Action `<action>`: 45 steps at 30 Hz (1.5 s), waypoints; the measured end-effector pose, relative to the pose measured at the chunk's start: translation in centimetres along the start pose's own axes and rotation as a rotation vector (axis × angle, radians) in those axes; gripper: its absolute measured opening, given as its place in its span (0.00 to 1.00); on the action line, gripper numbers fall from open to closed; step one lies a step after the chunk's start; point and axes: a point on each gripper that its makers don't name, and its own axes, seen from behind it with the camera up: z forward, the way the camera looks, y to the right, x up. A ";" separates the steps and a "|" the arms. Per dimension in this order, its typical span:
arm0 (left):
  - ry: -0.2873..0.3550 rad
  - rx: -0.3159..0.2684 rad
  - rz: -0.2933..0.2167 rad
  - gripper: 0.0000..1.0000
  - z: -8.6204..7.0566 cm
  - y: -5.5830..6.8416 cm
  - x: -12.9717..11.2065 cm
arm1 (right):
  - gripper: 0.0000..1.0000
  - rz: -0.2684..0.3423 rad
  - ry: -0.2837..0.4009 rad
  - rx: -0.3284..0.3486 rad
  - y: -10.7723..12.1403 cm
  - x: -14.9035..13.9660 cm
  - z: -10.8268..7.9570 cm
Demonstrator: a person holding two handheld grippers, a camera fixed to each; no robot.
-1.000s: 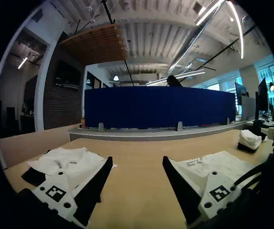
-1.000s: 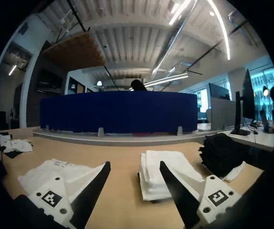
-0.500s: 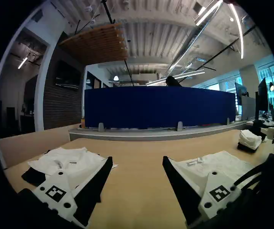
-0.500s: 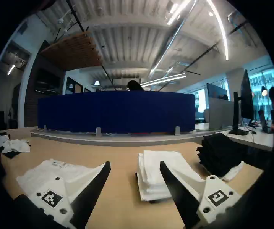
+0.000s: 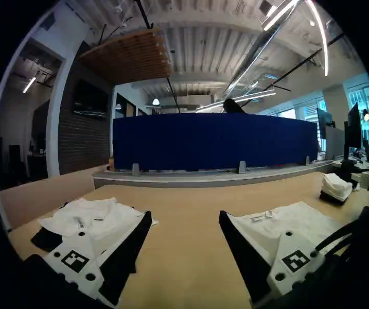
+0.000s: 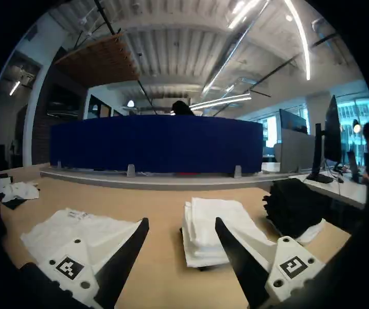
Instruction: Fold towel
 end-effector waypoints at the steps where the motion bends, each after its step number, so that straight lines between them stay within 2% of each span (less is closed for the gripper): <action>1: 0.002 -0.003 0.002 0.97 0.0 0.1 0.5 | 1.00 -0.003 -0.003 0.006 -0.2 0.4 -0.1; 8: -0.024 -0.031 0.020 0.97 -0.4 0.6 3.9 | 1.00 0.004 -0.021 0.027 -0.5 4.1 -0.6; 14: -0.030 -0.043 0.042 0.97 -0.8 0.8 7.9 | 1.00 0.001 -0.021 0.029 0.0 8.1 -1.3; 18: -0.036 -0.046 0.039 0.97 -1.0 0.9 10.4 | 1.00 0.001 -0.022 0.034 0.1 10.5 -1.9; 24: -0.069 -0.067 0.045 0.97 -1.0 1.4 12.5 | 1.00 0.006 -0.044 0.052 -0.2 12.9 -2.4; 30: -0.103 -0.102 0.070 0.97 -1.1 2.2 13.6 | 1.00 -0.014 -0.086 0.093 -1.1 13.8 -2.7; 38: -0.158 -0.164 0.101 0.97 -0.9 3.1 13.1 | 1.00 -0.050 -0.157 0.185 -3.1 13.4 -3.3; 45: -0.236 -0.282 0.154 0.97 -1.3 5.1 11.6 | 1.00 -0.122 -0.253 0.308 -5.7 12.0 -4.7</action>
